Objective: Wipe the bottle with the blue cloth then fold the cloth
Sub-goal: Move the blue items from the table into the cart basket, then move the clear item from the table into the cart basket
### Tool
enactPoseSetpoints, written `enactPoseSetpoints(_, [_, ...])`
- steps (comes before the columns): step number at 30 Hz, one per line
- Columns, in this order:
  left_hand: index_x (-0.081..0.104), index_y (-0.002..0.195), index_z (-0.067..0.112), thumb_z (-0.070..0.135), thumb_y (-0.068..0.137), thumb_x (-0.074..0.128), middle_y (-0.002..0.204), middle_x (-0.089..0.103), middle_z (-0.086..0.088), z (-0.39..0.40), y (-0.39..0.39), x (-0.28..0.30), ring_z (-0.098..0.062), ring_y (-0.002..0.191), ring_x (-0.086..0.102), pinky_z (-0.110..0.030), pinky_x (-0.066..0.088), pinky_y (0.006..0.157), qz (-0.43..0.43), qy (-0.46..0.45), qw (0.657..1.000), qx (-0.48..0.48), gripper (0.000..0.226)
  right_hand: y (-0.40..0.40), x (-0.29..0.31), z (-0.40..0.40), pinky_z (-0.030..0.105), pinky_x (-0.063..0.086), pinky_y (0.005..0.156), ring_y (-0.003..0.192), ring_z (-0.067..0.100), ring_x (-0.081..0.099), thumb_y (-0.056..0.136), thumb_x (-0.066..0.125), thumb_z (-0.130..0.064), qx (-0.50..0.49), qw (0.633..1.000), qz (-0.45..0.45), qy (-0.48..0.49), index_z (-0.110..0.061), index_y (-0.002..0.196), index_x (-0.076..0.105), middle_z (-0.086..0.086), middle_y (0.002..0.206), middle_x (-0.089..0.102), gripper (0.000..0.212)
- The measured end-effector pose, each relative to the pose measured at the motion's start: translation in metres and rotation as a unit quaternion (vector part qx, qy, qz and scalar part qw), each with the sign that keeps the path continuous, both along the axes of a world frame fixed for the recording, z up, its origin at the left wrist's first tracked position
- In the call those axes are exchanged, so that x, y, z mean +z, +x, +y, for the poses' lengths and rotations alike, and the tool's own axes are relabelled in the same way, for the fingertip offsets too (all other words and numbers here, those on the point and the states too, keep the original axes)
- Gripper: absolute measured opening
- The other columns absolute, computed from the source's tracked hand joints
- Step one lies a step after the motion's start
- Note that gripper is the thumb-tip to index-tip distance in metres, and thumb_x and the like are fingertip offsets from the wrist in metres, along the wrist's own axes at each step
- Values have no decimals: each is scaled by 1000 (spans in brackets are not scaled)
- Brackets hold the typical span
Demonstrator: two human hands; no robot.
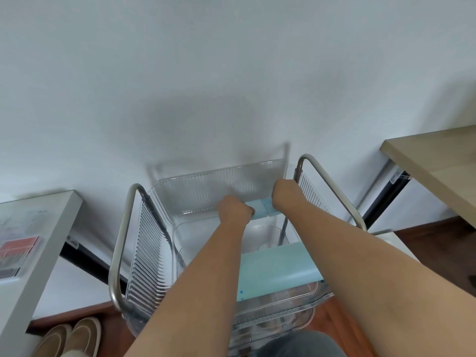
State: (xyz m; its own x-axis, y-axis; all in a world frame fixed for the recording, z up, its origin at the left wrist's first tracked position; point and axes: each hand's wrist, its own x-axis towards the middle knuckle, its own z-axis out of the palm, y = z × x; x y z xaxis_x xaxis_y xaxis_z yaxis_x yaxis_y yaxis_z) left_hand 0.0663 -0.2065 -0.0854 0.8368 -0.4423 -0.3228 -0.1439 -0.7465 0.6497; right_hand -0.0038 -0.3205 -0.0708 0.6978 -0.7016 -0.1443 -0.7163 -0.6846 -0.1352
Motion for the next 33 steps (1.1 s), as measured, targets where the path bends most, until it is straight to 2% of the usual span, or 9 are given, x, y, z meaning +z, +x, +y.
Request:
enactPoseSetpoints(5, [64, 77, 9, 15, 79, 76, 81, 66, -7, 10, -2, 12, -21, 75, 59, -26, 46, 65, -1, -9, 1000, -16, 13, -7, 15, 8, 26, 47, 68, 96, 28, 64, 89, 47, 1, 14, 1000, -4, -1, -3, 89, 59, 5, 82, 53, 12])
enactPoseSetpoints(7, [57, 67, 14, 12, 81, 75, 71, 57, 1, 17, 0, 19, -20, 81, 58, -26, 46, 71, -14, -21, 999, -23, 22, -7, 30, 12, 26, 46, 61, 85, 31, 60, 85, 48, 4, -6, 998, -50, 35, -5, 75, 54, 4, 69, 47, 15])
enactPoseSetpoints(9, [57, 67, 20, 7, 82, 71, 71, 53, 1, 28, 4, 32, -20, 78, 55, -25, 45, 72, -30, -50, 998, -18, 24, -6, 46, 18, 30, 53, 70, 90, 30, 64, 82, 50, 5, -16, 992, -103, 64, -2, 84, 63, 11, 84, 64, 15])
enactPoseSetpoints(13, [72, 109, 14, 10, 83, 72, 110, 69, -3, 63, 14, 77, -19, 94, 66, -22, 49, 77, -73, -119, 990, 2, 26, 0, 81, 47, 24, 46, 71, 98, 23, 63, 82, 52, 2, 5, 967, -232, 107, -10, 100, 72, 6, 110, 68, 29])
enactPoseSetpoints(16, [74, 107, 17, 12, 82, 71, 104, 73, -3, 103, 26, 123, -12, 74, 65, -16, 48, 61, -118, -167, 979, 25, 26, 14, 105, 82, 18, 42, 63, 83, 16, 59, 82, 52, -3, 32, 936, -315, 151, -17, 96, 73, 0, 102, 67, 29])
enactPoseSetpoints(19, [75, 103, 24, 18, 82, 70, 94, 74, 2, 156, 37, 166, -13, 77, 67, -26, 57, 72, -159, -230, 960, 23, 23, 31, 126, 127, 10, 36, 48, 67, 5, 54, 83, 49, -7, 91, 906, -370, 185, -22, 89, 73, -7, 89, 64, 28])
enactPoseSetpoints(21, [74, 100, 30, 23, 83, 70, 88, 72, 10, 197, 42, 188, -3, 73, 66, -17, 53, 66, -198, -250, 948, 1, 19, 42, 136, 158, 7, 35, 44, 63, 2, 53, 84, 50, -9, 135, 887, -390, 207, -25, 85, 71, -13, 80, 61, 27])
enactPoseSetpoints(27, [72, 100, 34, 24, 86, 70, 88, 70, 15, 322, 82, 194, 9, 69, 62, -10, 46, 52, -241, -184, 951, 52, 18, 78, 145, 240, 6, 37, 49, 63, -1, 56, 84, 53, -10, 228, 856, -375, 274, -29, 84, 70, -16, 75, 61, 25])
enactPoseSetpoints(33, [69, 105, 30, 22, 84, 73, 98, 70, 9, 397, 126, 163, -14, 90, 67, -23, 46, 62, -200, -112, 966, 122, 22, 119, 122, 295, 6, 38, 50, 73, 8, 57, 82, 56, -12, 254, 861, -312, 311, -27, 89, 69, -9, 86, 60, 21])
